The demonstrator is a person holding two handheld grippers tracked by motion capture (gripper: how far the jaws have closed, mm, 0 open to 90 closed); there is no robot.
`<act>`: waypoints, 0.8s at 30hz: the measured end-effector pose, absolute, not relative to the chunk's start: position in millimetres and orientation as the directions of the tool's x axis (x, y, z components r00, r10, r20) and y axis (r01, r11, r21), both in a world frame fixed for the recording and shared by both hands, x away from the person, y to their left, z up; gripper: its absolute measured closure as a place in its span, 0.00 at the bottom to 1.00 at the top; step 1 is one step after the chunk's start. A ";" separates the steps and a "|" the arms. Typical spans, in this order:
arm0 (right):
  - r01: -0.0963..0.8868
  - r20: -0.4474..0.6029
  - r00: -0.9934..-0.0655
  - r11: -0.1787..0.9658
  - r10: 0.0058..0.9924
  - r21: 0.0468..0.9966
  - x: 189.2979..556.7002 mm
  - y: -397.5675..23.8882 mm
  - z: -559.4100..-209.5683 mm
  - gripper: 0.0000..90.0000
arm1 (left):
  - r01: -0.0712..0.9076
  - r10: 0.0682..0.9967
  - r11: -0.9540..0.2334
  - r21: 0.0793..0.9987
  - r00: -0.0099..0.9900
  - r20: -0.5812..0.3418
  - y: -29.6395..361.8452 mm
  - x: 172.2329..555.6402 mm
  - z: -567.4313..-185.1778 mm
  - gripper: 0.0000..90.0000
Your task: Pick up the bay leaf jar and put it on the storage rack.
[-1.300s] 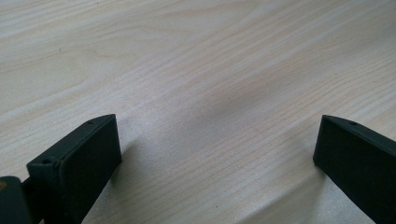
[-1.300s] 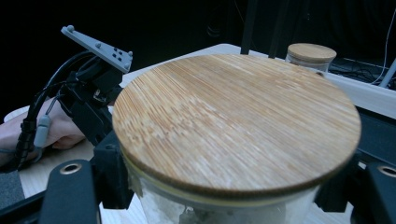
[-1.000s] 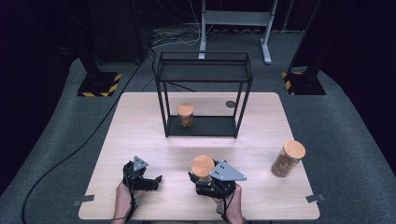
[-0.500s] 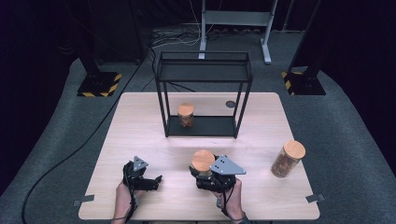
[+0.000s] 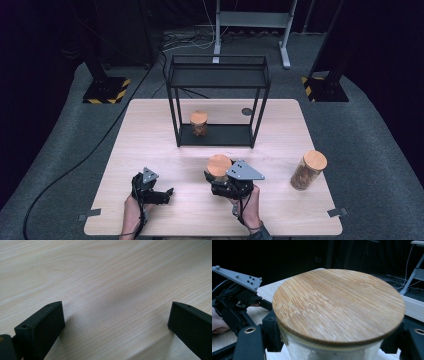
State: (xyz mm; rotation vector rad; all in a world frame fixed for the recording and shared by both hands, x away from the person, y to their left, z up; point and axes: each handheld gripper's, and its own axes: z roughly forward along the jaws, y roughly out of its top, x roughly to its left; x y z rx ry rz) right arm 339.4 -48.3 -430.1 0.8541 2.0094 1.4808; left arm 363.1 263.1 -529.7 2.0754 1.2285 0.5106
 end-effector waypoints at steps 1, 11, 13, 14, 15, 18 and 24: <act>0.191 -0.026 -0.679 0.211 0.734 0.959 340.1 -48.4 -429.7 0.28 | 0.617 0.876 -0.338 0.711 0.482 -0.002 263.1 363.1 -529.7 0.00; 0.190 -0.028 -0.674 0.210 0.738 0.959 348.4 -47.3 -426.8 0.28 | 0.617 0.876 -0.338 0.711 0.482 -0.002 263.1 363.1 -529.7 0.00; 0.190 -0.029 -0.674 0.211 0.738 0.959 349.8 -47.0 -426.5 0.28 | 0.617 0.876 -0.338 0.711 0.482 -0.002 263.1 363.1 -529.7 0.00; 0.189 -0.030 -0.673 0.211 0.739 0.959 350.6 -47.0 -426.5 0.28 | 0.617 0.876 -0.338 0.711 0.482 -0.002 263.2 363.1 -529.7 0.00; 0.190 -0.029 -0.671 0.209 0.741 0.959 351.6 -47.2 -426.6 0.28 | 0.617 0.876 -0.338 0.710 0.482 -0.002 263.1 363.1 -529.6 0.00; 0.192 -0.026 -0.667 0.205 0.745 0.960 354.7 -47.8 -427.1 0.28 | 0.617 0.876 -0.338 0.711 0.482 -0.002 263.1 363.1 -529.7 0.00; 0.199 -0.021 -0.661 0.202 0.750 0.959 359.6 -49.4 -426.9 0.28 | 0.617 0.876 -0.338 0.711 0.482 -0.002 263.1 363.1 -529.7 0.00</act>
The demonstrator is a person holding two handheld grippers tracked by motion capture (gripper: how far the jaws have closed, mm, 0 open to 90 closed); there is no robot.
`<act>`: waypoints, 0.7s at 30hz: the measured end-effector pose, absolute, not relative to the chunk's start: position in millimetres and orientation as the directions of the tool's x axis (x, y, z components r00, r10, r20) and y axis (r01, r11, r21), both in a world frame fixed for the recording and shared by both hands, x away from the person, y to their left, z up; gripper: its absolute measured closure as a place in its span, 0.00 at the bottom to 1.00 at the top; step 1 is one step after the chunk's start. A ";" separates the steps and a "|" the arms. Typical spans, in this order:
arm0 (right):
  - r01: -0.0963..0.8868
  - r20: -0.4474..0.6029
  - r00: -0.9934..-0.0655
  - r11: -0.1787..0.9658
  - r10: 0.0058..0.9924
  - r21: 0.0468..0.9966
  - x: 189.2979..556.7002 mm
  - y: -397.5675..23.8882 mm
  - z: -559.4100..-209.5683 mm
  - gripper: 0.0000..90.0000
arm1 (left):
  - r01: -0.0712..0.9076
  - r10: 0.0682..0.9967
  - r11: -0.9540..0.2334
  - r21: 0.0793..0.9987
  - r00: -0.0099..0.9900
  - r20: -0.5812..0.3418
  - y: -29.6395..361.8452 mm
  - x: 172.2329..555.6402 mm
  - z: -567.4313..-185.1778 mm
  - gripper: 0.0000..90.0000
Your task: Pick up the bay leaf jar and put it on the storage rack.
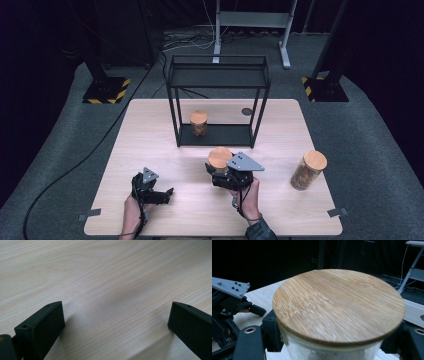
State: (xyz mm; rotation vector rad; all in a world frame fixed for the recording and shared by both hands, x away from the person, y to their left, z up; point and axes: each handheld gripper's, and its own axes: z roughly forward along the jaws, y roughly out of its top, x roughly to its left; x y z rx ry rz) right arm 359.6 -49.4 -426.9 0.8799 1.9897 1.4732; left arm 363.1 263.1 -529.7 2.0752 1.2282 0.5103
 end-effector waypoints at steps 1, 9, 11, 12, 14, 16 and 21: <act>0.200 -0.020 -0.660 0.201 0.751 0.959 360.3 -49.8 -426.9 0.28 | 0.617 0.876 -0.338 0.711 0.482 -0.002 263.1 363.1 -529.7 0.00; 0.198 -0.021 -0.654 0.198 0.756 0.960 368.0 -51.8 -423.5 0.28 | 0.617 0.876 -0.338 0.711 0.482 -0.002 263.1 363.1 -529.7 0.00; 0.200 -0.022 -0.652 0.200 0.758 0.959 369.7 -52.3 -422.6 0.28 | 0.617 0.876 -0.338 0.711 0.482 -0.002 263.1 363.1 -529.7 0.00; 0.200 -0.022 -0.651 0.200 0.758 0.959 370.7 -52.8 -422.3 0.28 | 0.617 0.876 -0.338 0.711 0.482 -0.002 263.1 363.1 -529.7 0.00; 0.200 -0.019 -0.650 0.195 0.760 0.960 373.0 -53.5 -421.5 0.28 | 0.617 0.876 -0.338 0.711 0.482 -0.002 263.1 363.1 -529.7 0.00; 0.200 -0.017 -0.648 0.191 0.761 0.961 374.7 -54.2 -420.5 0.28 | 0.617 0.876 -0.338 0.711 0.482 -0.002 263.1 363.1 -529.7 0.00; 0.201 -0.019 -0.646 0.194 0.763 0.960 378.8 -54.0 -419.1 0.28 | 0.617 0.876 -0.337 0.711 0.481 -0.002 263.1 363.1 -529.7 0.00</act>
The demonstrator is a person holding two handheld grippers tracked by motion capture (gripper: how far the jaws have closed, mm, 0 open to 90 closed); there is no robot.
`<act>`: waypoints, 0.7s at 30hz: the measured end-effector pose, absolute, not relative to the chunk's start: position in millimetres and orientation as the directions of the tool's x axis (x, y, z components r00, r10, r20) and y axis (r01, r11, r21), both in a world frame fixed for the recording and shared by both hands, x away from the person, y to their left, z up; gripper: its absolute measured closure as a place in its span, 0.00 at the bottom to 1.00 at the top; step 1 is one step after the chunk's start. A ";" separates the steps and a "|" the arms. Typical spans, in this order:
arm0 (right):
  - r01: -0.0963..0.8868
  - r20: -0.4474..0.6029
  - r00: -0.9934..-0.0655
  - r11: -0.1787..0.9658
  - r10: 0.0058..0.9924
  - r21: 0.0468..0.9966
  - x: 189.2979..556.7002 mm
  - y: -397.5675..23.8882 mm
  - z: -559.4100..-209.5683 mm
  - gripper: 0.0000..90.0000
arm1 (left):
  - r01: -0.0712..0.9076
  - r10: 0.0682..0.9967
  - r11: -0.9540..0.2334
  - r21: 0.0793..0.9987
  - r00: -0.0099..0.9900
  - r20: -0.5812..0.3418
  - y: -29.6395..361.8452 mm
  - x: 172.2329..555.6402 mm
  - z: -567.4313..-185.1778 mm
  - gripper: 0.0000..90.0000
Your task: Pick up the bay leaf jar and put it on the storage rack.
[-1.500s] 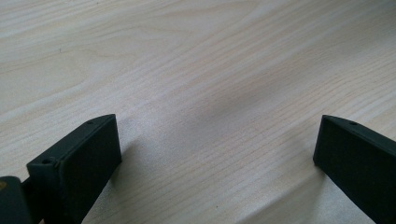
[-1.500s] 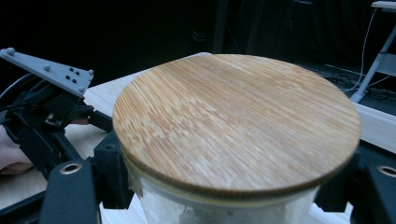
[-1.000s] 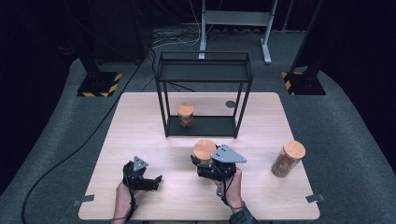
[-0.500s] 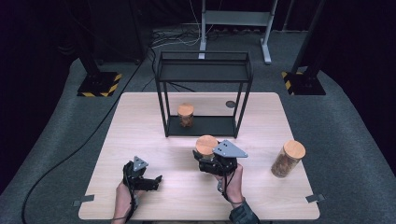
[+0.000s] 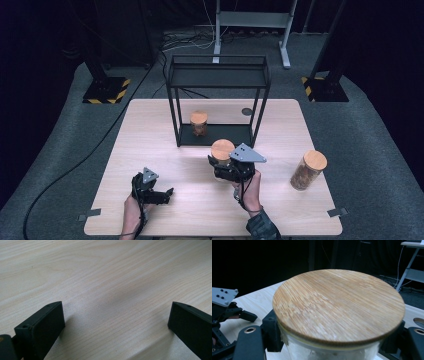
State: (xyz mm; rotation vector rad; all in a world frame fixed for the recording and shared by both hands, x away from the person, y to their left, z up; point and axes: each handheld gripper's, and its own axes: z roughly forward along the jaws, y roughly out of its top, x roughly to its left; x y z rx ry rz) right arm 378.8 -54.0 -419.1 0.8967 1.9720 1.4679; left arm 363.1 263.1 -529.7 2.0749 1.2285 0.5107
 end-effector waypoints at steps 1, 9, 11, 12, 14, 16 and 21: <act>0.202 -0.021 -0.647 0.197 0.762 0.959 380.1 -54.1 -419.2 0.28 | 0.617 0.876 -0.338 0.711 0.482 -0.002 263.1 363.1 -529.7 0.00; 0.204 -0.023 -0.641 0.200 0.767 0.958 387.8 -51.2 -419.1 0.28 | 0.617 0.876 -0.338 0.711 0.482 -0.001 263.1 363.1 -529.7 0.00; 0.209 -0.020 -0.641 0.200 0.767 0.957 389.1 -50.7 -419.4 0.28 | 0.617 0.877 -0.337 0.711 0.481 -0.002 263.1 363.1 -529.7 0.00; 0.209 -0.023 -0.641 0.204 0.767 0.956 389.9 -50.6 -419.3 0.28 | 0.617 0.877 -0.337 0.711 0.481 -0.002 263.1 363.1 -529.7 0.00; 0.209 -0.024 -0.640 0.204 0.768 0.956 391.5 -50.0 -418.9 0.28 | 0.617 0.876 -0.338 0.711 0.482 -0.001 263.1 363.1 -529.7 0.00; 0.209 -0.024 -0.640 0.203 0.768 0.957 393.0 -49.7 -418.0 0.28 | 0.617 0.877 -0.337 0.711 0.481 -0.002 263.1 363.1 -529.7 0.00; 0.203 -0.030 -0.639 0.206 0.769 0.957 396.1 -47.8 -416.3 0.28 | 0.617 0.877 -0.336 0.712 0.481 -0.003 263.0 363.1 -529.8 0.00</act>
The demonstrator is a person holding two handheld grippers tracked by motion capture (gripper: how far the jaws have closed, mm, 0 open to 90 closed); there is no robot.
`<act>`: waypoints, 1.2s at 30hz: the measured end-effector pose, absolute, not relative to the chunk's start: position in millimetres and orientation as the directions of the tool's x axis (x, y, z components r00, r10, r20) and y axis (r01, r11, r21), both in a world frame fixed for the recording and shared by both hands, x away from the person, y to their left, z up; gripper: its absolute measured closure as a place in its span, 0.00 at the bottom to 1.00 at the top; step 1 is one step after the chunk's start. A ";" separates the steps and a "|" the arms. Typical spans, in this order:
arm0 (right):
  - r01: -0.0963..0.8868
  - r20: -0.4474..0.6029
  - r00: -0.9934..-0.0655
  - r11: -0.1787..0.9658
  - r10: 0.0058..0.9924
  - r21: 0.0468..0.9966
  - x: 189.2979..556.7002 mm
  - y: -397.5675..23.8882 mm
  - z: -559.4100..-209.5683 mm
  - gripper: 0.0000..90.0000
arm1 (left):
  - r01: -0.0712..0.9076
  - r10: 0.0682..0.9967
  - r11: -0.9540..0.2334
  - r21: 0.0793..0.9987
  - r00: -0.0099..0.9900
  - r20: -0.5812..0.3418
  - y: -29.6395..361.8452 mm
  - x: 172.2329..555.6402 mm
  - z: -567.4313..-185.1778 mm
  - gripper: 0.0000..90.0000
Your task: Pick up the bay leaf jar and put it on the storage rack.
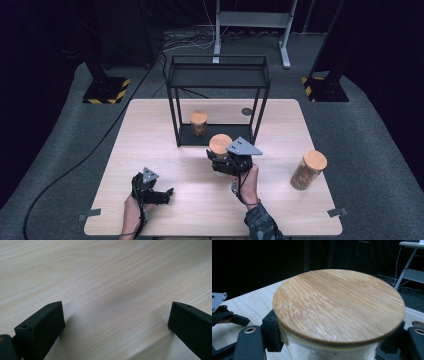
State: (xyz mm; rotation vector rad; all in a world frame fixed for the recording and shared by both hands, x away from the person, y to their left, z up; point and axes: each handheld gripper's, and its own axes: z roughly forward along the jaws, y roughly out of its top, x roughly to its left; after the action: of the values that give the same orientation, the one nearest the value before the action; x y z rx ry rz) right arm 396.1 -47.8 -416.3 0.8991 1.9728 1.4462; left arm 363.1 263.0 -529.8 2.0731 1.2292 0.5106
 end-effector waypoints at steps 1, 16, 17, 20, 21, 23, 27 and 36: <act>0.204 -0.030 -0.639 0.207 0.769 0.957 397.0 -47.6 -416.3 0.28 | 0.617 0.877 -0.336 0.711 0.481 -0.003 263.0 363.1 -529.7 0.00; 0.200 -0.041 -0.632 0.213 0.774 0.956 411.7 -47.0 -412.4 0.28 | 0.617 0.877 -0.336 0.712 0.481 -0.003 263.0 363.1 -529.8 0.00; 0.200 -0.042 -0.630 0.214 0.776 0.956 413.0 -47.0 -411.6 0.28 | 0.617 0.877 -0.336 0.712 0.481 -0.003 263.0 363.1 -529.8 0.00; 0.198 -0.042 -0.625 0.211 0.779 0.957 416.4 -48.0 -409.9 0.28 | 0.617 0.877 -0.336 0.712 0.481 -0.002 263.0 363.1 -529.7 0.00; 0.199 -0.041 -0.624 0.209 0.781 0.957 417.4 -48.3 -409.6 0.28 | 0.617 0.877 -0.336 0.712 0.481 -0.003 263.0 363.1 -529.7 0.00; 0.201 -0.043 -0.620 0.211 0.784 0.957 420.5 -48.7 -409.0 0.28 | 0.617 0.877 -0.336 0.712 0.481 -0.003 263.0 363.1 -529.8 0.00; 0.202 -0.041 -0.618 0.209 0.785 0.957 425.3 -48.8 -408.2 0.28 | 0.617 0.877 -0.336 0.712 0.481 -0.003 263.0 363.1 -529.8 0.00; 0.208 -0.032 -0.614 0.201 0.789 0.957 434.1 -48.1 -407.0 0.28 | 0.617 0.877 -0.337 0.711 0.481 -0.002 263.1 363.1 -529.7 0.00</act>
State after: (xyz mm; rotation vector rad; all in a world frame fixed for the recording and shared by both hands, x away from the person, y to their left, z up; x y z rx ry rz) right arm 434.1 -48.1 -407.0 0.9247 1.9498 1.4265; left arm 363.1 263.1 -529.7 2.0741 1.2290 0.5107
